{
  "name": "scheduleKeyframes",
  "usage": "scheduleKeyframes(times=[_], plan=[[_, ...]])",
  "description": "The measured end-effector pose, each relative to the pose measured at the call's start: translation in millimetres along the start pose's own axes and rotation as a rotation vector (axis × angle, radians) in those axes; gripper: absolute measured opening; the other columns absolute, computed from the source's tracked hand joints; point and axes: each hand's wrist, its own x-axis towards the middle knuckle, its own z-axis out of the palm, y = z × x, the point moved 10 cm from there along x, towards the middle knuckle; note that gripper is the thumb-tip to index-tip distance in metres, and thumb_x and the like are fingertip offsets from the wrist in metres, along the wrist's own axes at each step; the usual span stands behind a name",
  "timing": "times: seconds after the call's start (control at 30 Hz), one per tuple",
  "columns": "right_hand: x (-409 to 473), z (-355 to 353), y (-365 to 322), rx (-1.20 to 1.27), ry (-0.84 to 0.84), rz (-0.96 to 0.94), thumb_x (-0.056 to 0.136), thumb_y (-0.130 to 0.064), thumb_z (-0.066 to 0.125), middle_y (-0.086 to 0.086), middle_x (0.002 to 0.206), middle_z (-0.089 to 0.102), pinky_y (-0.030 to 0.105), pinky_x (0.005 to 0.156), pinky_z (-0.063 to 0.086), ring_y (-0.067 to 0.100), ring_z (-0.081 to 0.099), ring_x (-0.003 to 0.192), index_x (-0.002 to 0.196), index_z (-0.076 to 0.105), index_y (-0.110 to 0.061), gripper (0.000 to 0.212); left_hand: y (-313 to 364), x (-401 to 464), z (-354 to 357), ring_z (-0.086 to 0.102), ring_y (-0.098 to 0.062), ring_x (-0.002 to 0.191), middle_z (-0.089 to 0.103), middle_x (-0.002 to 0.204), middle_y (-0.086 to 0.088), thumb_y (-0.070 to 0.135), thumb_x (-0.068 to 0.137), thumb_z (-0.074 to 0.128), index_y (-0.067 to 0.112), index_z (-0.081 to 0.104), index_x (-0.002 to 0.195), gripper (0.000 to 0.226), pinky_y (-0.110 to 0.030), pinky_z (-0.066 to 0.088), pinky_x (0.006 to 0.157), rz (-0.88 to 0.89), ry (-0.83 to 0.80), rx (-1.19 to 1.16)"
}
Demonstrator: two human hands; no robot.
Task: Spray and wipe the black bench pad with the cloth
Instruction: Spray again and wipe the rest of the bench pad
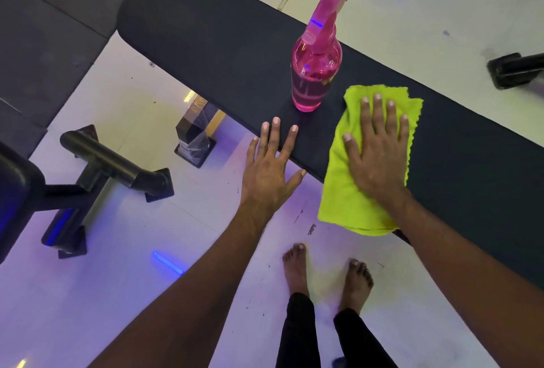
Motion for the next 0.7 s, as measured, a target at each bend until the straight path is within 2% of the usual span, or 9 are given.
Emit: scheduleKeyframes(times=[0.13, 0.23, 0.3, 0.37, 0.43, 0.5, 0.6, 0.7], plan=[[-48, -11, 40, 0.001, 0.028, 0.229, 0.107, -0.05, 0.028, 0.011, 0.177, 0.012, 0.059, 0.13, 0.012, 0.035, 0.011, 0.163, 0.168, 0.013, -0.016, 0.071, 1, 0, -3, -0.002, -0.03, 0.164, -0.005, 0.176, -0.008, 0.064, 0.102, 0.038, 0.03, 0.003, 0.168, 0.082, -0.044, 0.01, 0.13, -0.002, -0.02, -0.013], [-89, -3, 28, -0.042, -0.02, 0.336, 0.102, -0.048, 0.034, 0.017, 0.176, 0.011, 0.063, 0.129, 0.011, 0.043, 0.01, 0.162, 0.167, 0.012, -0.012, 0.077, 1, 0, -2, -0.006, -0.029, 0.163, -0.008, 0.176, -0.006, 0.066, 0.102, 0.036, 0.031, 0.001, 0.167, 0.081, -0.044, 0.007, 0.13, -0.016, -0.028, -0.033], [-82, 5, 0, -0.057, -0.053, 0.272, 0.101, -0.05, 0.034, 0.021, 0.175, 0.01, 0.066, 0.129, 0.009, 0.048, 0.008, 0.161, 0.167, 0.012, -0.009, 0.081, 1, -1, -1, -0.006, -0.028, 0.163, -0.007, 0.176, -0.006, 0.066, 0.102, 0.034, 0.03, 0.003, 0.167, 0.081, -0.044, 0.007, 0.13, -0.025, -0.003, -0.064], [-52, 11, -27, -0.071, -0.065, 0.094, 0.104, -0.051, 0.028, 0.02, 0.175, 0.008, 0.066, 0.129, 0.008, 0.048, 0.006, 0.161, 0.167, 0.009, -0.01, 0.078, 1, -1, -1, -0.005, -0.028, 0.163, -0.005, 0.177, -0.006, 0.066, 0.101, 0.034, 0.03, 0.006, 0.168, 0.081, -0.045, 0.008, 0.13, -0.024, 0.026, -0.084], [-20, 10, -35, -0.067, -0.055, -0.079, 0.106, -0.053, 0.025, 0.015, 0.177, 0.007, 0.063, 0.13, 0.007, 0.042, 0.005, 0.163, 0.168, 0.008, -0.015, 0.075, 3, -2, -1, -0.005, -0.028, 0.163, -0.004, 0.177, -0.006, 0.066, 0.1, 0.035, 0.03, 0.007, 0.168, 0.082, -0.045, 0.011, 0.13, -0.019, 0.034, -0.084], [3, 4, -17, -0.035, -0.041, -0.137, 0.107, -0.055, 0.026, 0.008, 0.177, 0.008, 0.059, 0.131, 0.008, 0.035, 0.006, 0.164, 0.168, 0.009, -0.02, 0.073, 5, -1, -2, -0.006, -0.029, 0.163, -0.005, 0.176, -0.008, 0.065, 0.1, 0.037, 0.028, 0.007, 0.168, 0.083, -0.045, 0.012, 0.129, -0.022, 0.014, -0.078], [3, -7, 35, 0.008, -0.015, 0.031, 0.107, -0.053, 0.029, 0.007, 0.177, 0.011, 0.057, 0.132, 0.009, 0.032, 0.008, 0.164, 0.168, 0.013, -0.017, 0.073, 10, -1, -6, -0.005, -0.032, 0.163, -0.005, 0.176, -0.013, 0.063, 0.1, 0.039, 0.023, 0.006, 0.168, 0.085, -0.045, 0.01, 0.13, -0.053, -0.042, -0.048], [-36, -15, 67, -0.004, 0.011, 0.198, 0.107, -0.049, 0.029, 0.01, 0.177, 0.013, 0.058, 0.131, 0.011, 0.034, 0.012, 0.164, 0.168, 0.014, -0.013, 0.072, 32, -1, -14, 0.005, -0.034, 0.163, 0.007, 0.175, -0.018, 0.057, 0.099, 0.032, 0.016, 0.015, 0.167, 0.082, -0.048, 0.012, 0.131, -0.032, -0.035, -0.016]])
